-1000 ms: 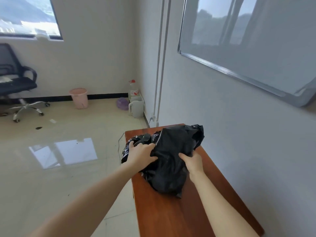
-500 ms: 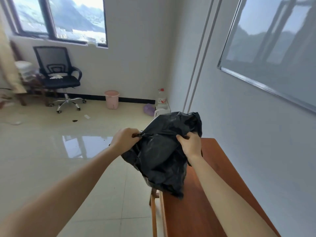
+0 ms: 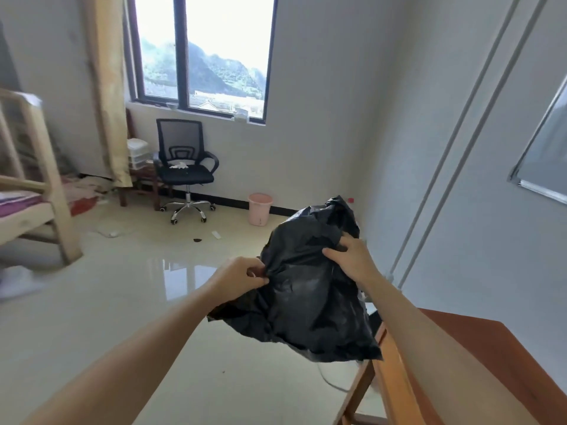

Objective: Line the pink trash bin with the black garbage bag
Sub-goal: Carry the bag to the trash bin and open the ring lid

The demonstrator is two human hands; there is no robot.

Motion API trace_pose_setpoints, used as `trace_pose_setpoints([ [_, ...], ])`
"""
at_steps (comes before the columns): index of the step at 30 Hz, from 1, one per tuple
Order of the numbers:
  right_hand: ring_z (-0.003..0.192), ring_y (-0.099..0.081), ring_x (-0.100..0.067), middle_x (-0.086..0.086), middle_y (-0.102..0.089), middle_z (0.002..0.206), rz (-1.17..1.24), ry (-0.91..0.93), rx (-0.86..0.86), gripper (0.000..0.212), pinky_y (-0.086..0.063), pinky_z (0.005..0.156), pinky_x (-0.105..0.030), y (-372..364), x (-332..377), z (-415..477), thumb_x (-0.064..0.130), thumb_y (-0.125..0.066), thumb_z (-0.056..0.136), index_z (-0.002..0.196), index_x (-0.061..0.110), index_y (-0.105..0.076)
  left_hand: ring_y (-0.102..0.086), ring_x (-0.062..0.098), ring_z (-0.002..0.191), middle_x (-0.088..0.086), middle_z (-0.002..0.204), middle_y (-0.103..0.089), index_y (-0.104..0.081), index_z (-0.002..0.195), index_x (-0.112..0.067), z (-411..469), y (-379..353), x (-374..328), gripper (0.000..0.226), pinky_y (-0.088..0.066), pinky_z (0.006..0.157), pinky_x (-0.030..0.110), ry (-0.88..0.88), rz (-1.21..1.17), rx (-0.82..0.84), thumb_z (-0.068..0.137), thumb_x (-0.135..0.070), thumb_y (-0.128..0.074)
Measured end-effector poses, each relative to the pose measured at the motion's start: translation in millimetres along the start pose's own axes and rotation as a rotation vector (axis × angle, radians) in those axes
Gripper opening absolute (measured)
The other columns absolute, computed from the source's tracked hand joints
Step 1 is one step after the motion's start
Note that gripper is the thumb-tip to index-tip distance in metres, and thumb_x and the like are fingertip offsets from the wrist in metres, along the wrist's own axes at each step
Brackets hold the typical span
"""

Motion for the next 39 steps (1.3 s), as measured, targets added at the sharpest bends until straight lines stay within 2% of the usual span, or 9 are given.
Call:
trace_pose_setpoints([
  [4,0.101,-0.053,-0.016,-0.007,-0.061,0.116,-0.157,0.12,0.198,0.023,-0.041,0.093,-0.027,-61,15,20,0.002,-0.063,0.082,0.105,-0.001,-0.066,-0.056,0.013,0.091,-0.008,0.099,-0.062,-0.063,0.106,-0.024,-6,21,68,0.037,-0.041,0.077,0.018,0.124,-0.035,0.22,0.072,-0.033,-0.073],
  [9,0.105,-0.058,-0.032,-0.018,-0.063,0.114,-0.348,0.142,0.304,0.023,-0.047,0.096,-0.042,-103,3,50,0.0,-0.062,0.082,0.104,-0.006,-0.065,-0.053,0.018,0.102,0.008,0.12,-0.058,-0.051,0.126,-0.013,16,59,117,0.061,-0.042,0.085,0.028,0.23,-0.046,-0.169,0.074,-0.038,-0.07],
  [16,0.097,-0.054,-0.025,-0.01,-0.066,0.095,-0.846,0.296,0.404,0.017,-0.047,0.081,-0.038,-130,-24,122,0.013,-0.051,0.089,0.088,0.001,-0.063,-0.03,0.025,0.134,0.007,0.149,-0.033,-0.021,0.143,-0.02,95,53,132,0.087,-0.03,0.108,0.04,0.051,0.18,-0.079,0.074,-0.042,-0.069],
  [24,0.088,-0.06,-0.033,-0.014,-0.069,0.093,-0.81,0.356,0.382,0.021,-0.048,0.076,-0.043,-139,-47,249,0.003,-0.047,0.085,0.091,0.002,-0.067,-0.006,0.024,0.142,0.003,0.157,-0.005,0.003,0.142,-0.041,238,39,141,0.109,-0.015,0.114,0.043,-0.102,0.433,0.111,0.065,-0.045,-0.074],
  [28,0.088,-0.062,-0.032,-0.015,-0.069,0.097,-0.701,0.352,0.384,0.026,-0.048,0.079,-0.041,-150,-62,308,-0.004,-0.047,0.082,0.096,0.002,-0.068,-0.004,0.024,0.142,0.005,0.156,-0.009,-0.04,0.134,-0.03,296,38,160,0.073,-0.016,0.112,0.046,-0.099,0.465,0.145,0.069,-0.042,-0.072],
  [31,0.092,-0.06,-0.033,-0.016,-0.068,0.1,-0.678,0.31,0.398,0.026,-0.048,0.08,-0.041,-168,-81,352,-0.004,-0.047,0.081,0.096,0.001,-0.067,-0.021,0.02,0.138,0.005,0.146,-0.038,-0.065,0.103,-0.008,332,36,184,0.035,-0.025,0.107,0.038,-0.099,0.392,0.176,0.075,-0.029,-0.069],
  [34,0.095,-0.059,-0.031,-0.017,-0.067,0.103,-0.617,0.243,0.391,0.024,-0.047,0.08,-0.036,-188,-97,400,-0.002,-0.048,0.082,0.098,0.001,-0.066,-0.056,0.02,0.095,0.002,0.091,-0.067,-0.068,0.079,-0.016,374,47,216,0.004,-0.042,0.076,0.017,0.017,0.08,0.134,0.076,-0.014,-0.069],
  [36,0.096,-0.059,-0.03,-0.017,-0.067,0.104,-0.574,0.212,0.383,0.023,-0.045,0.081,-0.034,-204,-105,432,-0.001,-0.049,0.082,0.099,0.0,-0.065,-0.05,0.007,0.059,-0.014,0.058,-0.054,-0.053,0.055,-0.03,406,56,239,0.032,-0.036,0.052,0.009,0.06,-0.014,0.09,0.075,-0.011,-0.069],
  [39,0.097,-0.06,-0.031,-0.019,-0.068,0.104,-0.535,0.184,0.35,0.022,-0.046,0.084,-0.035,-227,-115,487,0.001,-0.051,0.082,0.099,-0.001,-0.066,-0.044,-0.002,0.048,-0.019,0.046,-0.051,-0.048,0.048,-0.035,458,71,277,0.042,-0.034,0.05,0.011,0.089,-0.071,0.052,0.073,-0.01,-0.07],
])
Point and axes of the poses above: each hand's wrist, its own z-axis towards the middle knuckle, its own y-axis out of the back of the hand, x = y × z, the point moved 5 cm from there along z, towards the middle knuckle
